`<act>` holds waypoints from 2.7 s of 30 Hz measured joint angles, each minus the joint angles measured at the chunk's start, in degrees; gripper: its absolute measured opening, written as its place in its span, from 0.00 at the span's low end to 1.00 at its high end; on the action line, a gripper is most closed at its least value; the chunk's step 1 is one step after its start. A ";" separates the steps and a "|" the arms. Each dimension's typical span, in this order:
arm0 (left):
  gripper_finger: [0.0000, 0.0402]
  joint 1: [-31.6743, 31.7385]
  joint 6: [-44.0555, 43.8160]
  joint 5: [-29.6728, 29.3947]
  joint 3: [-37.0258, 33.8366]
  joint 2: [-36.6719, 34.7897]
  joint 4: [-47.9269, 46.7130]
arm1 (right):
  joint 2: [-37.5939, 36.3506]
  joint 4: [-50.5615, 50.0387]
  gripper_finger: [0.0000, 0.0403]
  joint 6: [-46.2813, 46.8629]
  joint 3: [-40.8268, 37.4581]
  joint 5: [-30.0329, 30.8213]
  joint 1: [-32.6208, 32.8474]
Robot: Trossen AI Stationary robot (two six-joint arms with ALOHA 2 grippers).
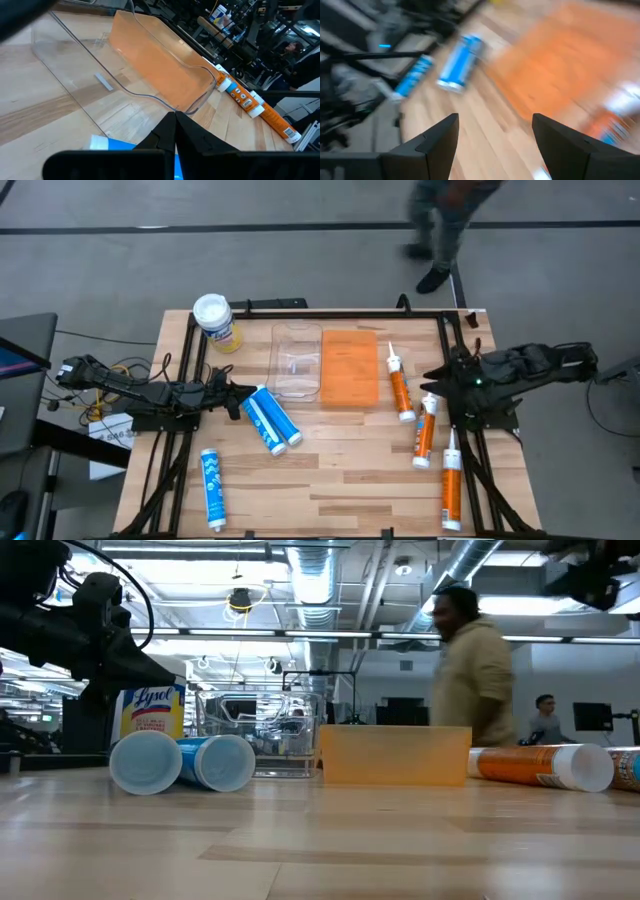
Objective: Pick & place silicon tubes, Sealant and Lysol wipes
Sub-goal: Put the top orange sealant into the orange bin
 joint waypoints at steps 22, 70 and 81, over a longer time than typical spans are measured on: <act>0.00 0.01 0.09 0.00 0.00 0.00 0.00 | 8.37 -3.44 0.61 12.03 5.72 -0.44 0.00; 0.00 0.02 0.07 0.00 0.00 0.02 -2.26 | 52.90 -6.45 0.61 -5.02 5.70 -10.94 -31.60; 0.00 0.02 0.07 0.00 0.00 0.02 -3.54 | 53.55 -5.00 0.61 -5.01 5.70 -9.50 -31.89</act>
